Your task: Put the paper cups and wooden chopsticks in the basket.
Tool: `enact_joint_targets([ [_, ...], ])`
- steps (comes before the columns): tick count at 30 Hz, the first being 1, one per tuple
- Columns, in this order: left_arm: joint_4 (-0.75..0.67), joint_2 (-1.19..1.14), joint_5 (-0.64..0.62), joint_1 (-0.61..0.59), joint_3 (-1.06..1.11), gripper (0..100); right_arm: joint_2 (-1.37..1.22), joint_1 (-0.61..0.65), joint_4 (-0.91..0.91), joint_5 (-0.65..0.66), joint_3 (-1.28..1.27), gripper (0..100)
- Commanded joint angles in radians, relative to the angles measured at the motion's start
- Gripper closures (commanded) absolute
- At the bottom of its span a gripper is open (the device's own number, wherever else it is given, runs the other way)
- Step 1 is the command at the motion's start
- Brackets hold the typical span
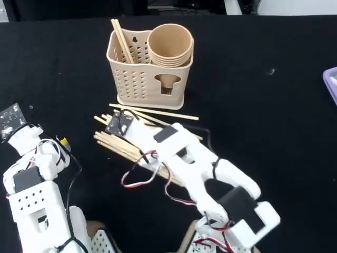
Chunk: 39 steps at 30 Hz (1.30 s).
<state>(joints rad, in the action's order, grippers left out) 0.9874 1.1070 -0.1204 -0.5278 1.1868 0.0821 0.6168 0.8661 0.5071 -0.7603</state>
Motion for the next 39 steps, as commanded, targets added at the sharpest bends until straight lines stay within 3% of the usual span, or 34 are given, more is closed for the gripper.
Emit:
enact_joint_targets([
  [1, -0.018, -0.003, -0.011, -0.015, -0.013, 77, 0.091, 0.012, 0.038, 0.012, -0.048, 98.7],
  [10, -0.018, -0.003, -0.012, -0.015, -0.013, 77, 0.252, 0.015, 0.04, -0.052, -0.104, 98.2],
  [16, -0.023, -0.003, -0.011, -0.01, -0.013, 77, 0.254, 0.104, 0.028, -0.124, -0.125, 85.6],
  [28, -0.035, -0.003, -0.012, -0.015, -0.008, 77, 0.065, 0.155, -0.115, -0.158, -0.124, 87.1],
  [32, -0.035, -0.003, -0.011, -0.015, -0.007, 77, 0.047, 0.155, -0.074, -0.152, -0.093, 87.9],
  [36, -0.035, -0.003, -0.011, -0.015, -0.007, 77, 0.042, 0.155, -0.057, -0.149, -0.094, 98.3],
  [39, -0.035, -0.003, -0.011, -0.015, -0.007, 77, 0.047, 0.153, -0.044, -0.149, -0.094, 98.5],
])
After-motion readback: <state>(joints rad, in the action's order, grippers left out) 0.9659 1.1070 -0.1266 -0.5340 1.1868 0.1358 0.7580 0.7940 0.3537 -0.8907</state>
